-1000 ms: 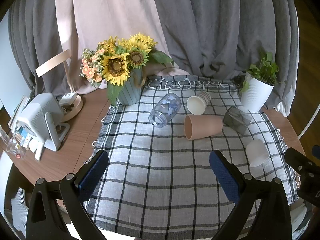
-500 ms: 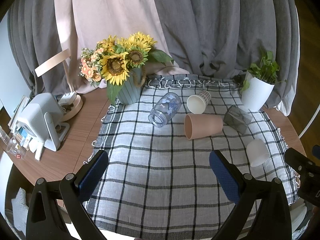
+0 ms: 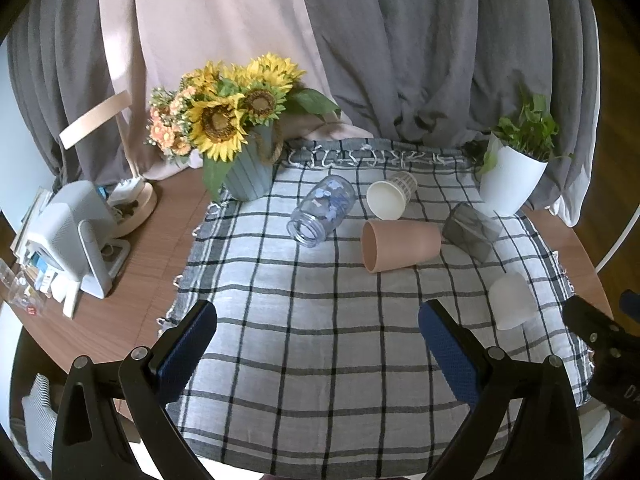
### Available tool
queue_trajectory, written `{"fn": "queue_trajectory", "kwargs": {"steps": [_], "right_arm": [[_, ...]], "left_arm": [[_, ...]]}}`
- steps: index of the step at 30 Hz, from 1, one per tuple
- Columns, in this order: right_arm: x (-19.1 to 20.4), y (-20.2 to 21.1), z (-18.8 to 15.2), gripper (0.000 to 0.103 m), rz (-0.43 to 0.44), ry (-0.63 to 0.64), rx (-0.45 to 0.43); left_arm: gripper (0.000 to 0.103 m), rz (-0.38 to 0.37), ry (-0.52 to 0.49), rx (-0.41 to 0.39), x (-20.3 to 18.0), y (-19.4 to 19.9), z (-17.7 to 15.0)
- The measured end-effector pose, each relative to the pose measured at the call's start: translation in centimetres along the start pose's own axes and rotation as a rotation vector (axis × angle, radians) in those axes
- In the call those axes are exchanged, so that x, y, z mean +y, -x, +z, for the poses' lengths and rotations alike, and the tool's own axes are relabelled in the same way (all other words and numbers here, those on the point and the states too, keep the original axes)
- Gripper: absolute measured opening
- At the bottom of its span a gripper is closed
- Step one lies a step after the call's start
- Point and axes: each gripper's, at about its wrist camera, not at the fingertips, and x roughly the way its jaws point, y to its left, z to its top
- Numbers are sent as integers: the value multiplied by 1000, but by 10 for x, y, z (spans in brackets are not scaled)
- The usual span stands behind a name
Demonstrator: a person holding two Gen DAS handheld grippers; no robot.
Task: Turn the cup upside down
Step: 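Move the right tool to the frosted white cup and close on it, then lift the frosted white cup off the cloth with the right tool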
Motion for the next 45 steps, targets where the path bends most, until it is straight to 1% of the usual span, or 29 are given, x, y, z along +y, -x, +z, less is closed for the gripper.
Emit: {"fn": "queue_trajectory", "kwargs": {"steps": [3,6,11,14,18,20,22,25,26,29,30,35,36,39,42,45], "right_arm": [[-3,-7,0,102,10,0,17],[-11,-17,6,102,38,-9,44],[-30,-51,19,102,57,-28,118],[-38,-79,26,102,63,-24,183],[-45,-121,30,101,85,-13,277],[-50,-143,31,99,77,-10,328],[-54,-161,32,95,74,-18,370],[-58,-180,30,94,98,-18,413],[-59,-188,29,93,91,-22,434],[-62,-204,25,88,90,-33,480],[-62,-208,24,87,98,-30,489],[-62,-220,19,75,100,-18,509],[-61,-221,18,69,96,-16,509],[-64,-222,18,68,108,-34,506],[-63,-219,17,68,105,-47,499],[-54,-203,18,68,111,-40,461]], "left_arm": [[103,-2,-18,13,-9,-6,5],[103,-5,-29,25,-19,-15,9],[103,-4,-84,58,-47,-43,18],[103,-3,-92,95,-58,-63,20],[103,5,-68,165,-69,-94,21],[103,12,-57,202,-73,-109,20],[103,11,-42,238,-76,-123,17],[103,15,-38,279,-81,-136,15],[103,16,-40,293,-83,-140,14],[103,16,-49,322,-88,-149,10],[103,18,-53,329,-89,-152,9],[103,28,-67,342,-89,-158,4],[103,30,-70,343,-89,-158,3],[103,31,-69,345,-85,-157,3],[103,29,-65,329,-77,-152,3],[103,33,-58,321,-63,-148,4]]}}
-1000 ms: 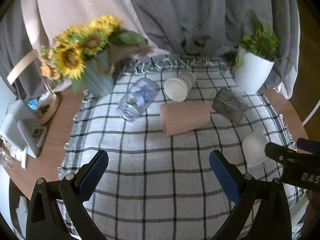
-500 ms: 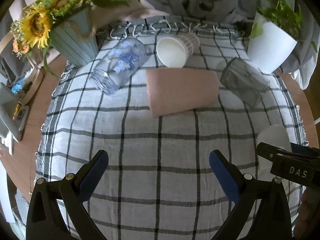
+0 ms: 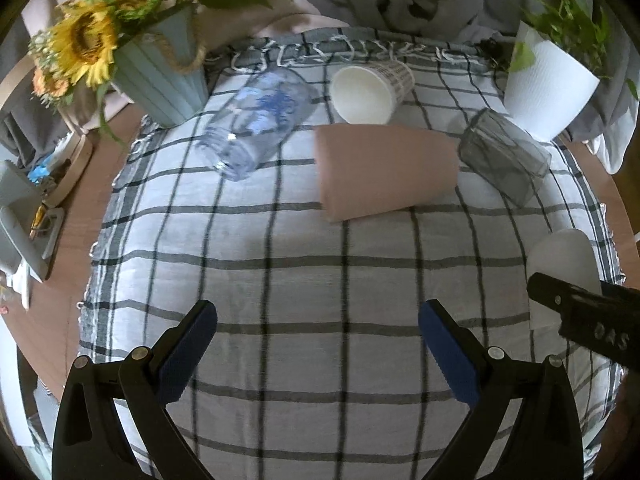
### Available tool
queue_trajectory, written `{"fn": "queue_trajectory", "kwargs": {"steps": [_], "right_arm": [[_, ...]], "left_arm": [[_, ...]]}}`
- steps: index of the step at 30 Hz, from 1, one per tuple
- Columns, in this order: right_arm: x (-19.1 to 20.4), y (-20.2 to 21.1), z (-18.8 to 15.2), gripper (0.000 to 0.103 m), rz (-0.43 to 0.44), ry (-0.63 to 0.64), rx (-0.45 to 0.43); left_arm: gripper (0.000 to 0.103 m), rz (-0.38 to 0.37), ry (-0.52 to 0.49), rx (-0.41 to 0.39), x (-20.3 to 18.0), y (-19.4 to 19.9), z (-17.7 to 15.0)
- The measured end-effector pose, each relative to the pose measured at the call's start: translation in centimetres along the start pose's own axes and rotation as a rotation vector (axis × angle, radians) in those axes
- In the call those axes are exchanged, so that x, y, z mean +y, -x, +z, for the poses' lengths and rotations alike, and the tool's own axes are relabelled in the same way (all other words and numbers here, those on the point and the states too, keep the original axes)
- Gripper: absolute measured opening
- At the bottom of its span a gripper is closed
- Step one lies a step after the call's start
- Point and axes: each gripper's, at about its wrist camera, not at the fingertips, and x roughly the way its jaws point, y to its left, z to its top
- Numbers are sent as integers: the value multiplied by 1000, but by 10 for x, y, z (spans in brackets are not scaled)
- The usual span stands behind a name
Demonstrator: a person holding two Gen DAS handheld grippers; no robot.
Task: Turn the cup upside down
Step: 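Lift the frosted white cup off the cloth with the right tool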
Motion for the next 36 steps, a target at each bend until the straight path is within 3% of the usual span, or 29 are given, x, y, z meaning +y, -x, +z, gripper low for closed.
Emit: {"fn": "queue_trajectory", "kwargs": {"steps": [7,17,26,36], "right_arm": [[51,18,-22,68,70,58,-37],[108,-3,-47,68,155,105,28],[137,-25,-53,68,110,117,42],[142,-25,-53,68,94,126,23]], "left_arm": [[103,54,8,0,44,3,-8],[103,102,76,69,101,-3,-33],[103,109,90,95,117,-10,-43],[103,108,94,98,116,-7,-44]]}}
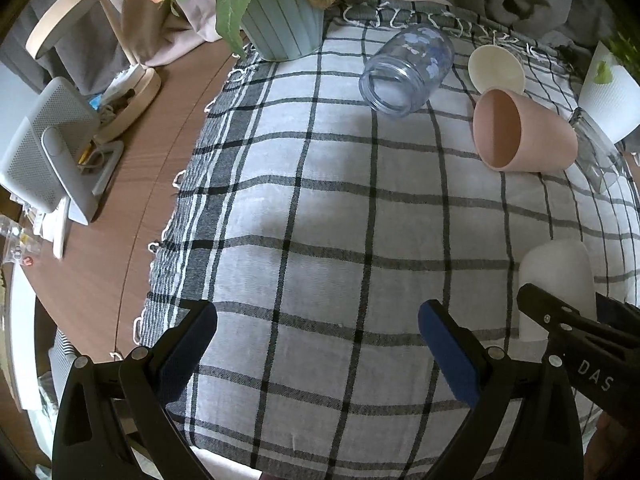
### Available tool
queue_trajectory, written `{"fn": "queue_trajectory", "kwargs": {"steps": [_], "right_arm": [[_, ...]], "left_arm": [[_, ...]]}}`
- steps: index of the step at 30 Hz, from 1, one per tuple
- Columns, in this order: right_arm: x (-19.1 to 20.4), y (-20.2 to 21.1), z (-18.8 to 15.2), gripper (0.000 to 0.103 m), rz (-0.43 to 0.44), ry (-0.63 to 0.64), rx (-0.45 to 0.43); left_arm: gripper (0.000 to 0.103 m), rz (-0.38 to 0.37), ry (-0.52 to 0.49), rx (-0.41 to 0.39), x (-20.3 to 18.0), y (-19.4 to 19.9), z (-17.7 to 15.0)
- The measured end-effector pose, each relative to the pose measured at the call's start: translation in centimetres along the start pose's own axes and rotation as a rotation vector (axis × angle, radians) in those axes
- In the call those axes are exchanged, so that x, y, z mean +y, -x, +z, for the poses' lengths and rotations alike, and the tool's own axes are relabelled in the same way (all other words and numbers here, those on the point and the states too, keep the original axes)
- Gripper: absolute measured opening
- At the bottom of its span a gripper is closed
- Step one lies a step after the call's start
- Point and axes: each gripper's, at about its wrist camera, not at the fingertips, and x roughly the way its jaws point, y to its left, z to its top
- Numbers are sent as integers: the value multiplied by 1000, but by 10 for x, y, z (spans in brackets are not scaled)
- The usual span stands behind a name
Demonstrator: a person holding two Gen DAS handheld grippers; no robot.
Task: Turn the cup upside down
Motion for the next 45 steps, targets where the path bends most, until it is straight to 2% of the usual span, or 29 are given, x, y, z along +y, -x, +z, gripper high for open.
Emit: {"fn": "queue_trajectory", "kwargs": {"steps": [3,4,8,13,17,19,22,24,28,33,41,45], "right_arm": [[2,1,0,69,-5,4,-3],[2,3,0,76,-2,7,-8],[3,33,-2,80,16,4,-88],[-16,73,-3,81,3,-61,-179],[-48,90,-9,81,-48,-174,-228],[-61,93,-10,81,-50,-221,-228],[-85,99,-16,81,-63,-287,-231],[-96,100,-20,81,-64,-328,-233],[-115,103,-23,81,-46,-382,-236],[-128,104,-25,81,-53,-420,-244],[-137,100,-23,81,-63,-434,-232],[-141,96,-23,81,-68,-435,-221]], "left_arm": [[102,10,-1,-11,1,5,0],[102,15,1,-19,2,9,1],[102,-9,2,-39,1,23,4],[102,-133,-51,-28,-25,35,11],[100,-235,-102,25,-57,32,23],[100,-248,-132,32,-71,32,26],[98,-283,-164,86,-91,23,37],[97,-317,-160,139,-101,14,44],[95,-337,-141,208,-116,-2,53],[86,-349,-123,301,-132,-22,54],[83,-367,-105,350,-141,-35,53],[74,-372,-114,353,-146,-37,52]]}}
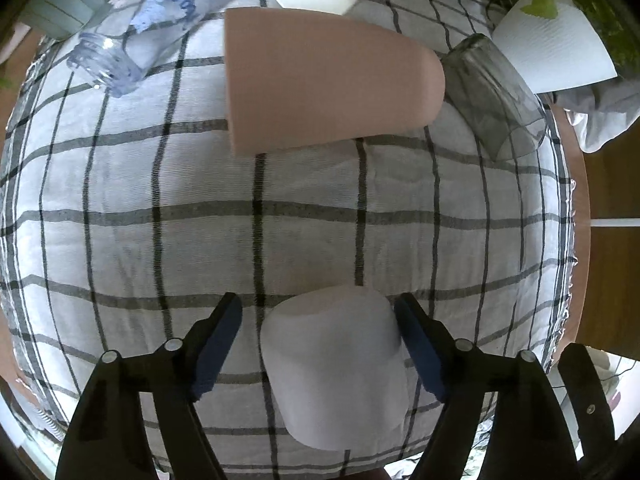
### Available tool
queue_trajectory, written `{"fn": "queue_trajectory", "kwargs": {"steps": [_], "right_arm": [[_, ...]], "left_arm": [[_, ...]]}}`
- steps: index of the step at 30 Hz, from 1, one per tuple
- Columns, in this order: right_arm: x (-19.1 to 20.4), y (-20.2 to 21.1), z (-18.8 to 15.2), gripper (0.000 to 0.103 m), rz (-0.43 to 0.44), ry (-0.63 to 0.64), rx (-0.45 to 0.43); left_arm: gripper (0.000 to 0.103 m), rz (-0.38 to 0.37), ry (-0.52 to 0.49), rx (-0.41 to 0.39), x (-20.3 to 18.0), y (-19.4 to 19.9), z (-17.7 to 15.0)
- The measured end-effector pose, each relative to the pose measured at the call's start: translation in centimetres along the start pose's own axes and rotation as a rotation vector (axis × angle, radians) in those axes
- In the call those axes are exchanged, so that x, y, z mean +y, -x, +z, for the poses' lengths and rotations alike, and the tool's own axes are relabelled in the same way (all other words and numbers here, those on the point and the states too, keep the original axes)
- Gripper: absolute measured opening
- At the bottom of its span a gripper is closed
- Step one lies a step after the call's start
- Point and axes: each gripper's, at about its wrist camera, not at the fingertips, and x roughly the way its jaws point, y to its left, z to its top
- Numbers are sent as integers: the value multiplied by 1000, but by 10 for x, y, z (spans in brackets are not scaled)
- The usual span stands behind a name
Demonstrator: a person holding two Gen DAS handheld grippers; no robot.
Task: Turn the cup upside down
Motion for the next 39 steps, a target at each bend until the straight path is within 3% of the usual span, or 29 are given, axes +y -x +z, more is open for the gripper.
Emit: {"fn": "queue_trajectory", "kwargs": {"steps": [2,14,24,29,39], "right_arm": [[-1,-2,0,81,-4,2,6],[-5,-6,-4,81,-16,9,17],[-1,-1,-9,81,-20,24,6],[0,3,-13,81,-35,46,-3],[1,2,-17,81,-58,72,-2]], "left_arm": [[66,4,-9,1,-3,-3,0],[65,18,-40,-45,-10,4,-3],[65,10,-105,-220,-12,33,-8],[64,68,-167,-325,-17,41,-9],[64,112,-232,-351,-30,35,-16]]}}
